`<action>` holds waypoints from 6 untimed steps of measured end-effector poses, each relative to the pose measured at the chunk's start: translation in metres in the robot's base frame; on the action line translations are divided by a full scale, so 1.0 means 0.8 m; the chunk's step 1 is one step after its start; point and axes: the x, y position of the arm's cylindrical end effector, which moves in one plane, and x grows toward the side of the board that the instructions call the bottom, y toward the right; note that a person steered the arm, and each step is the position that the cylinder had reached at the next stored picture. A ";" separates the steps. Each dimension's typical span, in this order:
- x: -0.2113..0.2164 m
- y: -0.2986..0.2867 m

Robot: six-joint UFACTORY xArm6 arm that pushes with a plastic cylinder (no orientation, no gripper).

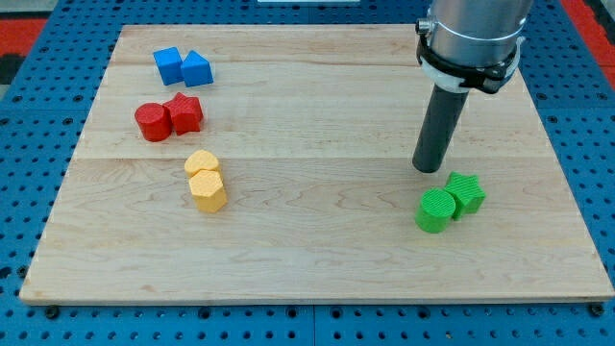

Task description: Separate the blue blocks

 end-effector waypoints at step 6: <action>-0.151 -0.390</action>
